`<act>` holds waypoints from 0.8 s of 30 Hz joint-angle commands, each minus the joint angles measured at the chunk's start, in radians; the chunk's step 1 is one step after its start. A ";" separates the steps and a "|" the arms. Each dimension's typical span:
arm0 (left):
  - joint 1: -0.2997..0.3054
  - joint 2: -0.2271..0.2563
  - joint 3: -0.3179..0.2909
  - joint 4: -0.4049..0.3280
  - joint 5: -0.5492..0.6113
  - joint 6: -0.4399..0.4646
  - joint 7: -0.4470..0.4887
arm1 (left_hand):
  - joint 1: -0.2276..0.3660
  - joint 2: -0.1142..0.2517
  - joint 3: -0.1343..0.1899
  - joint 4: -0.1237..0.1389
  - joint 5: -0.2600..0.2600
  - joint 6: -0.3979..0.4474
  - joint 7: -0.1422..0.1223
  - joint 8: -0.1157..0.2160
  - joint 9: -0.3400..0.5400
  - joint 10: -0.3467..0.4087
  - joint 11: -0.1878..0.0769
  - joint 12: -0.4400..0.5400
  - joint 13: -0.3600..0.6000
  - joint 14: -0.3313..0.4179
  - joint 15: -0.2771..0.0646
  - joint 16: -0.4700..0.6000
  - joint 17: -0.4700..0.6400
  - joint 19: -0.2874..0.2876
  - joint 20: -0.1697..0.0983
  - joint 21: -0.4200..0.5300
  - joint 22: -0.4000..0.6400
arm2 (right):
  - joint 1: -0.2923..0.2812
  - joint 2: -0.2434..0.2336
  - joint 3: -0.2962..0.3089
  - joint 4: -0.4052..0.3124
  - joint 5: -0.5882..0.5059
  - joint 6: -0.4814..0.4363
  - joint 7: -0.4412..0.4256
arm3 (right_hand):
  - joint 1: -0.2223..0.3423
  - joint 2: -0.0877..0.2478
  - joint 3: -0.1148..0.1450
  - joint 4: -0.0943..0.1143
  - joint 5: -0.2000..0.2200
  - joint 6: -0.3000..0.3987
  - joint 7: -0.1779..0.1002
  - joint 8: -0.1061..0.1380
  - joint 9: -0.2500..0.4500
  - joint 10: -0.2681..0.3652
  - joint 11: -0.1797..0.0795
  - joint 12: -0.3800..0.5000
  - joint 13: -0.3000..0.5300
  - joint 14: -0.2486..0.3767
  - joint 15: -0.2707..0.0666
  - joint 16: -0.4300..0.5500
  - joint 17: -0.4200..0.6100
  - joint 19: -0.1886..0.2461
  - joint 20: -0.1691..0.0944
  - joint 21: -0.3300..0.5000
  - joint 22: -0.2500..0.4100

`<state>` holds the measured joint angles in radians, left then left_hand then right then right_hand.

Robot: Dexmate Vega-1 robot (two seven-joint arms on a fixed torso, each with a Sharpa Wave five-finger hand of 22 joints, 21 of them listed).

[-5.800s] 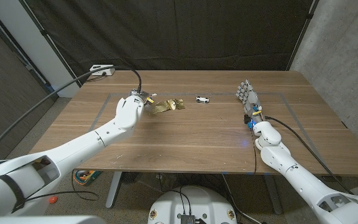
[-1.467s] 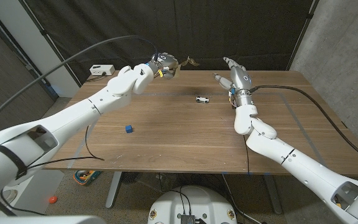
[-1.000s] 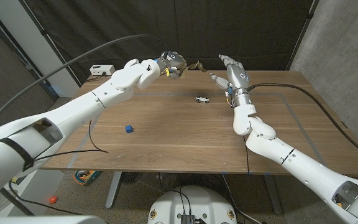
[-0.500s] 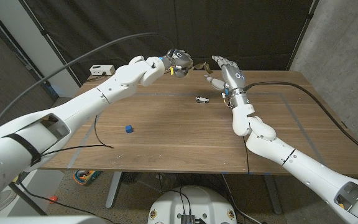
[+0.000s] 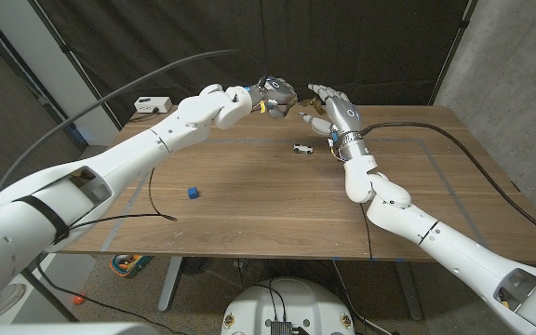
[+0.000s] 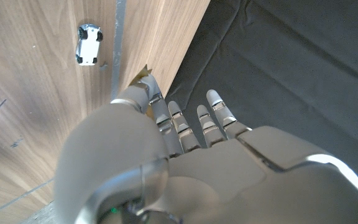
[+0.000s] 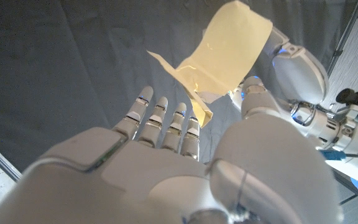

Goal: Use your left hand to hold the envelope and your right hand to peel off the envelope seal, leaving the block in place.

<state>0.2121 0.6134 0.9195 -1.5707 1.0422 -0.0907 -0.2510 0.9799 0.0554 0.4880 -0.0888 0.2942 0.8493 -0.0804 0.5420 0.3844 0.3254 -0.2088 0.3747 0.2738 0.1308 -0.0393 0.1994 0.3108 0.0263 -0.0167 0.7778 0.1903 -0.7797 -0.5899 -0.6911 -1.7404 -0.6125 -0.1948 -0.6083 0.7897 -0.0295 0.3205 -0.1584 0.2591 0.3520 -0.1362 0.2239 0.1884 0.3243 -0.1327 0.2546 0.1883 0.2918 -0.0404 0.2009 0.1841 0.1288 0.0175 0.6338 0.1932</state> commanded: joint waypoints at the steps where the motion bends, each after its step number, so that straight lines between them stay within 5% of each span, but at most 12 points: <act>1: -0.013 -0.016 0.015 0.026 -0.024 -0.037 -0.010 | -0.008 -0.006 0.010 -0.001 0.002 0.213 0.041 0.188 0.002 0.010 -0.002 0.005 0.001 0.008 -0.099 0.007 0.003 -0.005 -0.007 0.008 0.001 | 0.013 0.028 0.003 0.057 -0.013 0.076 -0.078 | 0.029 0.013 0.008 0.008 0.002 0.133 -0.035 0.036 0.002 0.085 -0.030 0.025 0.002 0.054 -0.097 0.012 0.003 0.035 -0.008 0.017 0.006; 8: -0.005 -0.013 0.008 0.027 -0.034 -0.039 0.019 | -0.011 -0.006 0.015 -0.001 0.003 0.213 0.042 0.188 -0.003 0.014 -0.002 0.007 0.001 0.018 -0.100 0.011 0.003 -0.004 -0.005 0.011 0.001 | 0.028 0.041 -0.001 0.088 -0.020 0.101 -0.101 | 0.075 0.036 0.014 0.009 -0.007 0.411 -0.078 0.089 0.000 0.230 -0.065 0.059 -0.001 0.125 -0.138 0.011 0.005 0.066 -0.027 0.036 0.007; 12: 0.004 -0.009 -0.005 0.029 -0.059 -0.041 0.036 | -0.014 -0.007 0.017 -0.002 0.002 0.213 0.042 0.187 -0.009 0.020 -0.002 0.009 0.001 0.023 -0.102 0.011 0.003 -0.001 -0.004 0.014 0.001 | 0.036 0.044 -0.003 0.098 -0.019 0.107 -0.097 | 0.083 0.042 0.014 0.010 -0.012 0.471 -0.082 0.096 -0.001 0.268 -0.064 0.067 -0.002 0.140 -0.150 0.010 0.005 0.069 -0.029 0.040 0.008; 20: 0.048 0.002 -0.061 0.025 -0.148 -0.050 0.138 | -0.016 -0.007 0.024 -0.003 0.001 0.206 0.042 0.180 -0.023 0.035 -0.003 0.014 0.000 0.044 -0.112 0.017 0.002 0.005 0.000 0.019 0.000 | 0.051 0.060 -0.007 0.138 -0.017 0.137 -0.133 | 0.124 0.076 0.020 0.007 -0.036 0.716 -0.054 0.143 0.001 0.361 -0.068 0.076 -0.004 0.176 -0.164 0.008 0.007 0.082 -0.037 0.057 0.009; 24: 0.072 0.003 -0.087 0.024 -0.187 -0.043 0.187 | -0.020 -0.006 0.027 -0.003 -0.002 0.200 0.040 0.179 -0.027 0.043 -0.003 0.017 -0.001 0.058 -0.115 0.021 0.001 0.011 -0.002 0.023 0.000 | 0.055 0.070 -0.008 0.157 -0.021 0.150 -0.167 | 0.149 0.088 0.034 -0.001 -0.038 0.757 -0.042 0.148 -0.001 0.395 -0.065 0.080 -0.004 0.194 -0.175 0.008 0.005 0.095 -0.049 0.066 0.009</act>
<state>0.2297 0.6089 0.8958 -1.5457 0.9468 -0.1342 -0.1710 0.9707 0.0462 0.5080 -0.0936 0.2944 0.8493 -0.0804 0.5704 0.3535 0.3574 -0.2126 0.3826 0.2739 0.1746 -0.0401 0.2119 0.3108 0.0264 -0.0166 0.7934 0.1903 -0.7403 -0.5415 -0.6944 -1.6312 -0.6285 -0.0864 -0.7116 0.9149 0.0484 0.3437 -0.1571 0.2231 1.0782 -0.1867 0.3604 0.1818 0.7002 -0.1985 0.3274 0.1812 0.4712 -0.0459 0.2044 0.1877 0.2126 -0.0268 0.6913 0.1979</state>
